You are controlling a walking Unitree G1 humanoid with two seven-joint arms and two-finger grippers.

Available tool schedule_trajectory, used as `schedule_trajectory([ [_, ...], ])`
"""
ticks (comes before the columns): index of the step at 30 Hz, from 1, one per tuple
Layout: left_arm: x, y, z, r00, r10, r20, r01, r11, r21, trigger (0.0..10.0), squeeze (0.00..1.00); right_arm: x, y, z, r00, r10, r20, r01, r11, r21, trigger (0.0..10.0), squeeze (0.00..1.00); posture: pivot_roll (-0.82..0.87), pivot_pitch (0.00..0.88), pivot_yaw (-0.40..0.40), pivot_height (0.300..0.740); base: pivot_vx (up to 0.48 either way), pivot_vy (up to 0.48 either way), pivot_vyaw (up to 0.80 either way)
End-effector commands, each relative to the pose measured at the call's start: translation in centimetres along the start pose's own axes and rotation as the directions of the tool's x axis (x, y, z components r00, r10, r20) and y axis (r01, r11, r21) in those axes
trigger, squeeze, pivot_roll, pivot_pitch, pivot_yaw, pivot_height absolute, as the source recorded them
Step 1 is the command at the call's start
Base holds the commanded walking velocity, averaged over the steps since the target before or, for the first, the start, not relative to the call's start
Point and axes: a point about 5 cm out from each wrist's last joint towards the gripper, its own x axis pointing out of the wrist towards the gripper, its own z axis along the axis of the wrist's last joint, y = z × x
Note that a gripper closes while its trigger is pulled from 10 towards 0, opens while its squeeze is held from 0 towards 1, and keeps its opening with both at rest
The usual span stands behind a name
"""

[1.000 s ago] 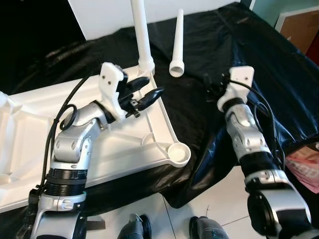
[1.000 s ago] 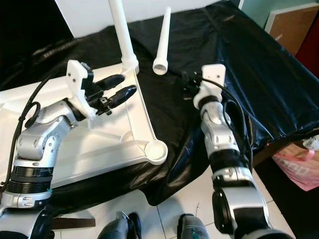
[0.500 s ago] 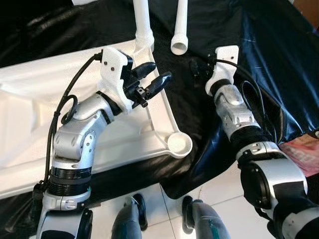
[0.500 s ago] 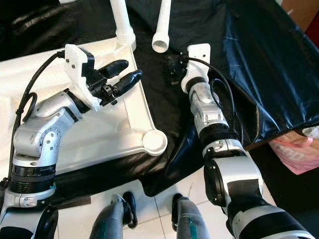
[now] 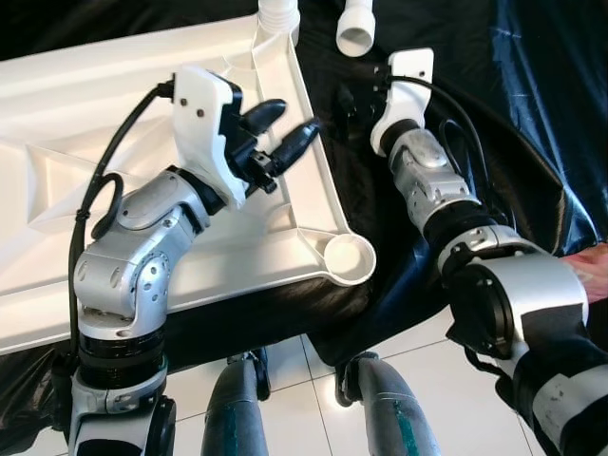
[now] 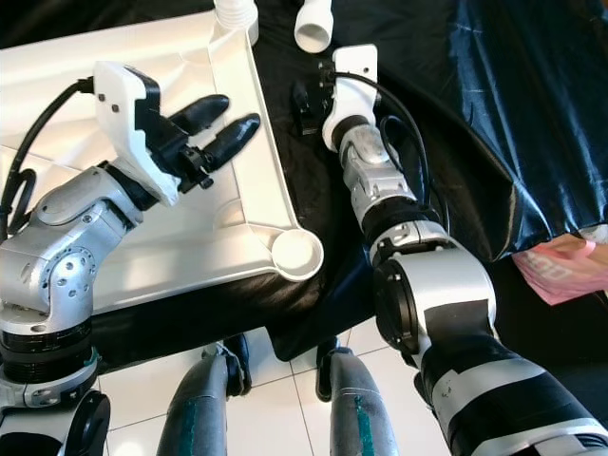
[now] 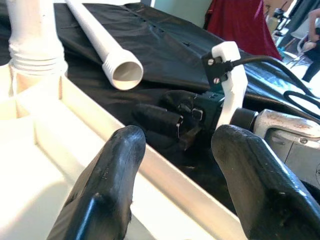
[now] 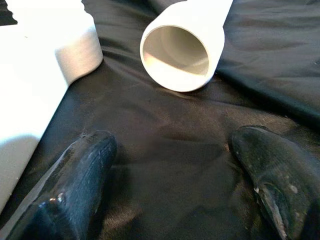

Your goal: Building children table

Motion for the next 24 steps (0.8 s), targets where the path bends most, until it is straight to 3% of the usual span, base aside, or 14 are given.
schedule_trajectory([
  [1,-0.2,-0.5,0.0,1.000,-0.021,0.005,0.021,1.000,-0.006,10.0,0.00,-0.2,0.0,-0.6,1.000,-0.003,-0.017,0.003,1.000,0.017,10.0,0.00,0.26,0.449,-0.052,0.740,0.000,0.000,0.00],
  [2,-0.4,0.0,-0.5,1.000,0.008,-0.002,-0.008,1.000,-0.016,10.0,0.00,-0.5,-0.4,-0.4,0.999,0.013,0.037,-0.013,1.000,-0.002,10.0,0.00,0.20,0.419,-0.040,0.740,0.000,0.000,0.00],
  [5,-0.4,0.2,-0.7,1.000,0.019,-0.004,-0.019,1.000,-0.020,10.0,0.00,-0.6,-0.6,-0.3,0.998,0.019,0.054,-0.018,1.000,-0.011,10.0,0.00,0.20,0.419,-0.040,0.740,0.000,0.000,0.00],
  [8,-0.3,1.1,-1.9,0.996,0.081,-0.038,-0.083,0.996,-0.034,10.0,0.00,-1.5,-1.9,-0.3,0.993,0.015,0.119,-0.008,0.998,-0.054,10.0,0.00,0.14,0.372,-0.011,0.740,0.000,0.000,0.00],
  [17,-0.5,2.1,-3.3,0.985,0.154,-0.075,-0.156,0.987,-0.030,10.0,0.00,-2.7,-3.1,-0.8,0.986,-0.014,0.166,0.028,0.996,-0.079,10.0,0.00,0.09,0.326,0.012,0.740,0.000,0.000,0.00],
  [24,-1.6,3.8,-5.2,0.949,0.295,-0.109,-0.300,0.953,-0.042,10.0,0.00,-5.5,-3.9,-2.0,0.971,-0.072,0.229,0.090,0.993,-0.070,10.0,0.00,0.03,0.248,0.038,0.740,0.000,0.000,0.00],
])
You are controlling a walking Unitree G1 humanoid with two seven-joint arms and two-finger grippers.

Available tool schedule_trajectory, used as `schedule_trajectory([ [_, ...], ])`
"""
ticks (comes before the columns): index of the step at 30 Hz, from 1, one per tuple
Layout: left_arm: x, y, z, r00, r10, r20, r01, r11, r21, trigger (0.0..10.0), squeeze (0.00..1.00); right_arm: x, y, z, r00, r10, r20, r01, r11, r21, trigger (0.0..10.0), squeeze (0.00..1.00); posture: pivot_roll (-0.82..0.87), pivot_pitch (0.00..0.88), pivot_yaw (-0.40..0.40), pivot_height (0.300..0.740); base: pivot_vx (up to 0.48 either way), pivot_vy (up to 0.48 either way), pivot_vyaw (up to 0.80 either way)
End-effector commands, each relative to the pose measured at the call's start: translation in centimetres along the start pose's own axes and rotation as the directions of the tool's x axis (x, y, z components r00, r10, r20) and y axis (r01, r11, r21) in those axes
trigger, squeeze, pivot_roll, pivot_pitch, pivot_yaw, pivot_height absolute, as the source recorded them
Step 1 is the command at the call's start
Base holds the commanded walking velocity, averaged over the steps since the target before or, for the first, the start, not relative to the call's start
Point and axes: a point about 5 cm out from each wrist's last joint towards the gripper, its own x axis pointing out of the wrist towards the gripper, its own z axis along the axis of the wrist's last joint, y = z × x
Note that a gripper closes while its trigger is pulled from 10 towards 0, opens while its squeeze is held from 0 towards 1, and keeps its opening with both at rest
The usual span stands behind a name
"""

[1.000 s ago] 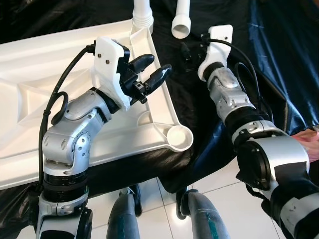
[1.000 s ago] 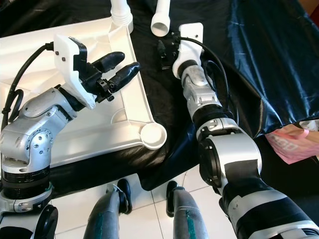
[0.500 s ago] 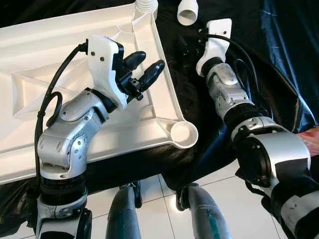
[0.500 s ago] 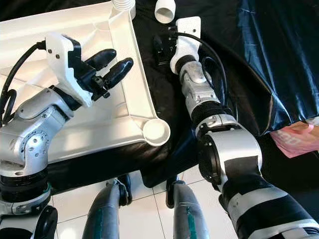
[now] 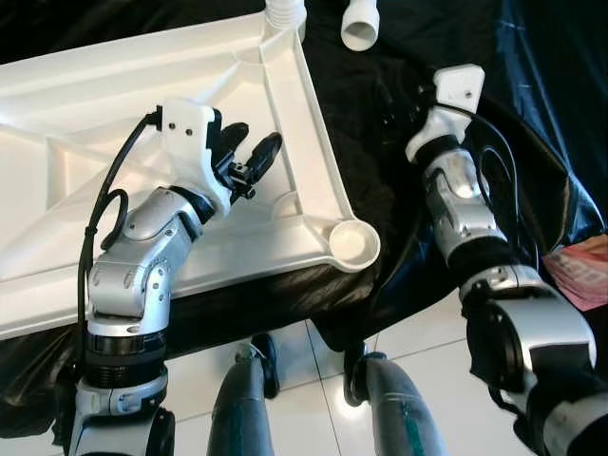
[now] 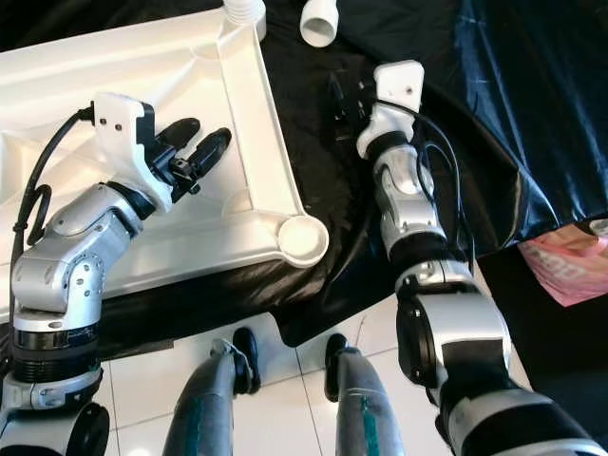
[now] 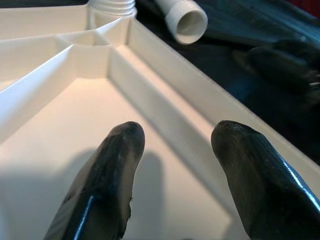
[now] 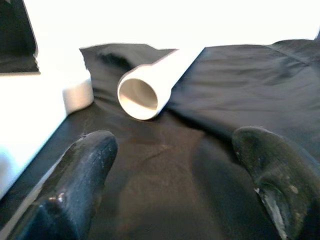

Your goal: Building children table

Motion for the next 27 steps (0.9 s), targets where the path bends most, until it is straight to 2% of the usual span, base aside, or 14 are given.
schedule_trajectory([
  [1,-0.5,0.8,-0.7,0.997,0.076,-0.009,-0.076,0.997,-0.004,10.0,0.00,-0.7,0.1,-0.5,1.000,-0.016,-0.010,0.016,1.000,0.015,10.0,0.00,0.03,0.248,0.038,0.740,0.000,0.000,0.00],
  [3,-0.6,1.3,-1.3,0.992,0.122,-0.015,-0.122,0.992,-0.003,10.0,0.00,-1.8,0.1,-0.8,0.999,-0.032,-0.007,0.032,0.999,0.018,10.0,0.00,0.02,0.225,0.045,0.740,0.000,0.000,0.00],
  [8,-0.8,1.6,-2.1,0.987,0.158,-0.029,-0.159,0.987,-0.016,10.0,0.00,-2.9,-0.2,-1.0,0.998,-0.056,-0.013,0.056,0.998,0.014,10.0,0.00,0.00,0.190,0.058,0.740,0.000,0.000,0.00],
  [10,-0.9,1.8,-3.2,0.981,0.187,-0.049,-0.188,0.982,-0.028,10.0,0.00,-4.1,-0.5,-1.2,0.996,-0.088,-0.021,0.088,0.996,0.008,10.0,0.00,-0.02,0.149,0.066,0.740,0.000,0.000,0.00],
  [12,-0.9,1.8,-3.2,0.981,0.187,-0.049,-0.188,0.982,-0.028,10.0,0.00,-4.1,-0.5,-1.2,0.996,-0.088,-0.021,0.088,0.996,0.008,10.0,0.00,-0.02,0.149,0.066,0.740,0.000,0.000,0.00],
  [14,-0.8,1.7,-3.7,0.978,0.201,-0.051,-0.203,0.978,-0.039,10.0,0.00,-5.1,-0.6,-1.1,0.994,-0.103,-0.021,0.103,0.995,0.001,10.0,0.00,-0.03,0.126,0.070,0.740,0.000,0.000,0.00],
  [19,-0.7,1.5,-4.5,0.977,0.203,-0.069,-0.205,0.978,-0.028,10.0,0.00,-5.8,-0.7,-1.1,0.994,-0.110,-0.028,0.110,0.994,-0.010,10.0,0.00,-0.04,0.104,0.078,0.740,0.000,0.000,0.00],
  [24,-0.5,1.5,-5.7,0.973,0.215,-0.082,-0.217,0.976,-0.028,10.0,0.00,-7.1,-1.6,-1.3,0.989,-0.136,-0.065,0.134,0.990,-0.032,10.0,0.00,-0.06,0.075,0.069,0.740,0.000,0.000,0.00],
  [27,-0.7,1.5,-6.2,0.969,0.236,-0.075,-0.240,0.969,-0.054,10.0,0.00,-8.0,-2.0,-1.4,0.984,-0.154,-0.094,0.151,0.988,-0.039,10.0,0.00,-0.07,0.053,0.059,0.740,0.000,0.000,0.00],
])
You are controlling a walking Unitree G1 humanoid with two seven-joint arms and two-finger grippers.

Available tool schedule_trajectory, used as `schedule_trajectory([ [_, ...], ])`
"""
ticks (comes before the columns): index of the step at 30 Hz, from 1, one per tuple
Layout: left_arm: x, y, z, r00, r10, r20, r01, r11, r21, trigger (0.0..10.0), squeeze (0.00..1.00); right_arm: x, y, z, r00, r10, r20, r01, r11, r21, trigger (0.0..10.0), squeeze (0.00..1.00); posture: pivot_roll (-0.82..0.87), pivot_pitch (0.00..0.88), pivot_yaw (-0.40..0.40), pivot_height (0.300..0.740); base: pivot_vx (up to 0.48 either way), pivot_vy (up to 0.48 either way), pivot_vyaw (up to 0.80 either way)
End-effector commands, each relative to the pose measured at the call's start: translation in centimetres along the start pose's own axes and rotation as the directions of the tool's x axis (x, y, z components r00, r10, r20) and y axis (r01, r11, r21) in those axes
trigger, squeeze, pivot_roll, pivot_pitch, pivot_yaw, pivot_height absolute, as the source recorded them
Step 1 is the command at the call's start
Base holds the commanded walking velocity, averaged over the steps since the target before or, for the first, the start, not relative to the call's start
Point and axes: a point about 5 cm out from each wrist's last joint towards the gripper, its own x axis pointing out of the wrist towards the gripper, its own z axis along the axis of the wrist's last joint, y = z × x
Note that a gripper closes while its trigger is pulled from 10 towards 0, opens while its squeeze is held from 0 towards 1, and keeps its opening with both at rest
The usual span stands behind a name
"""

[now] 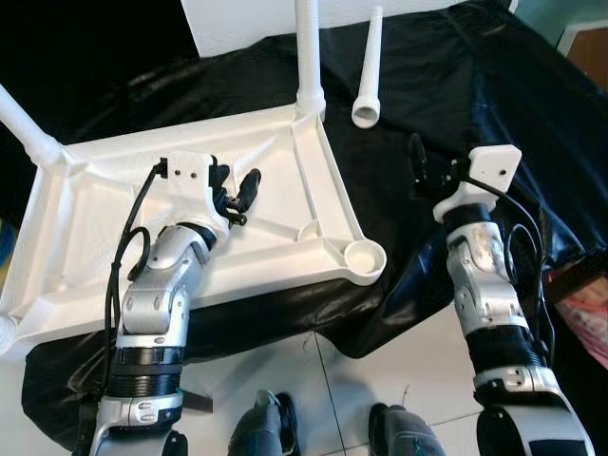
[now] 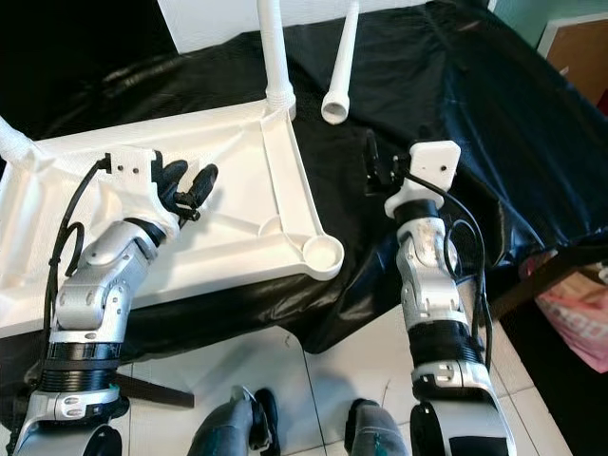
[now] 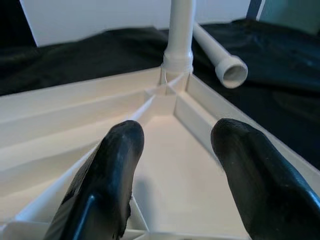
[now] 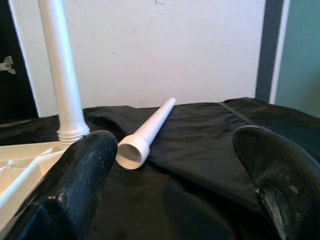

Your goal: Building children table

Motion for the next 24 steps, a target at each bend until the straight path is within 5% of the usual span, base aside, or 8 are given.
schedule_trajectory([
  [1,-0.3,0.4,-0.8,0.999,0.045,-0.014,-0.045,0.999,-0.010,10.0,0.00,-0.3,-0.2,0.0,1.000,-0.009,-0.012,0.009,1.000,0.001,10.0,0.00,-0.07,0.053,0.059,0.740,0.000,0.000,0.00],
  [11,-0.9,0.9,-2.8,0.994,0.100,-0.032,-0.099,0.995,0.025,10.0,0.00,-1.9,-0.2,-0.6,0.998,-0.009,-0.068,0.009,1.000,0.001,10.0,0.00,-0.08,0.002,0.044,0.740,0.000,0.000,0.00],
  [24,-1.8,0.3,-3.8,0.992,0.128,0.009,-0.128,0.992,-0.014,10.0,0.00,-3.8,1.6,-1.8,0.992,0.048,-0.116,-0.043,0.998,0.039,10.0,0.00,-0.07,0.000,0.051,0.740,0.000,0.000,0.00],
])
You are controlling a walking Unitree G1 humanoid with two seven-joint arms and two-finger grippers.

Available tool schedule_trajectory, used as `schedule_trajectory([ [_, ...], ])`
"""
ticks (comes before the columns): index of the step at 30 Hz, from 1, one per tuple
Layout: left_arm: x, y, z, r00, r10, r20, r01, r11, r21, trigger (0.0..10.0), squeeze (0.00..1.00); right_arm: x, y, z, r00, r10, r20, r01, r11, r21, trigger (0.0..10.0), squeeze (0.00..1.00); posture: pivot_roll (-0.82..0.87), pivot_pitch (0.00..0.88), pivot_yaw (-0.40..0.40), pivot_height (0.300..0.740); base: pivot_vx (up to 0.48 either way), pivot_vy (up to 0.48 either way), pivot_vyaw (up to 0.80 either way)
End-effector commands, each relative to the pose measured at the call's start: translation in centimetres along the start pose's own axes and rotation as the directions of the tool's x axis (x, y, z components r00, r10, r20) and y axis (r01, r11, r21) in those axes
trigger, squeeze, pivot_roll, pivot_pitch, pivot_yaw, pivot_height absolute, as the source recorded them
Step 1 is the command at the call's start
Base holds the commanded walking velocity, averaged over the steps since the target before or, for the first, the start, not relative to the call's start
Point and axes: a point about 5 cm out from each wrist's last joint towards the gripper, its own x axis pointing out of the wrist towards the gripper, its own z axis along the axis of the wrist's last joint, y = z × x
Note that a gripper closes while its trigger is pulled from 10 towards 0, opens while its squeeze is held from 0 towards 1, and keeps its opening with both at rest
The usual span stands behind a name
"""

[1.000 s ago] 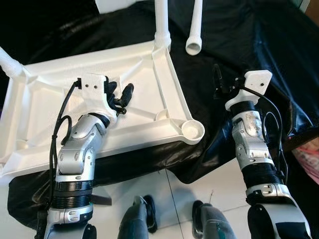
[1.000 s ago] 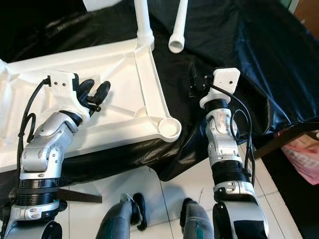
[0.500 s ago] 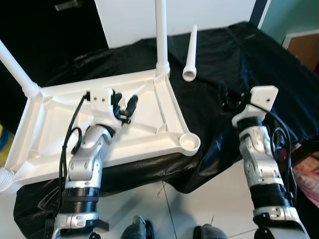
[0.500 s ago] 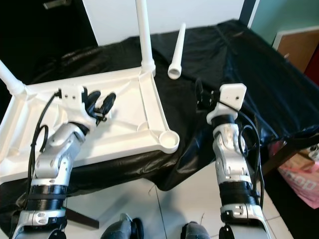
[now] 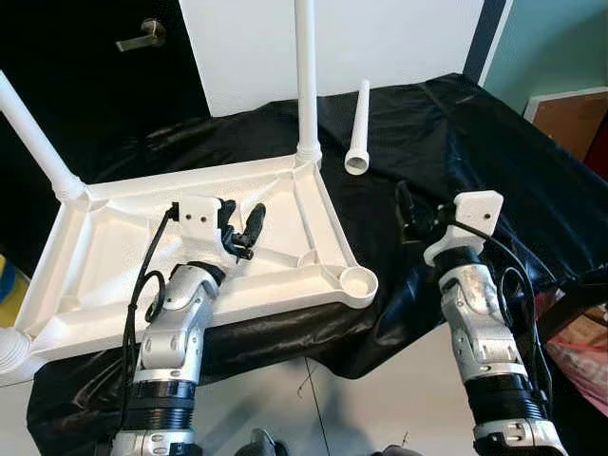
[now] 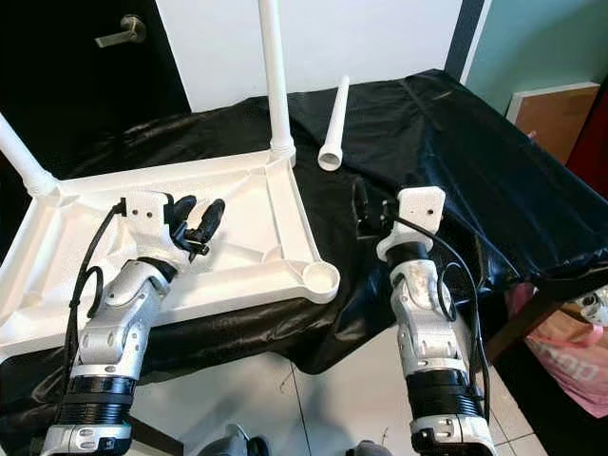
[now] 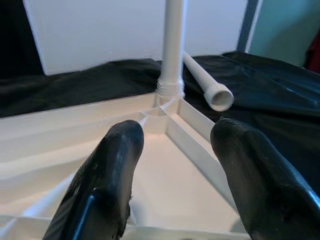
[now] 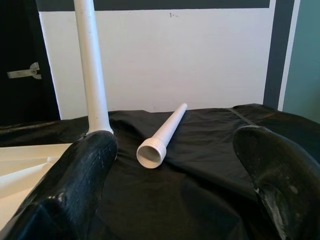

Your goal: Building children table

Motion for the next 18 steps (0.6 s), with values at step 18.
schedule_trajectory([
  [18,0.31,0.25,0.83,0.999,0.028,0.043,-0.027,1.000,-0.005,10.0,0.00,-0.26,-0.64,-0.17,1.000,0.002,-0.016,-0.002,0.999,-0.045,10.0,0.00,-0.07,0.000,0.060,0.740,0.000,0.000,0.00],
])
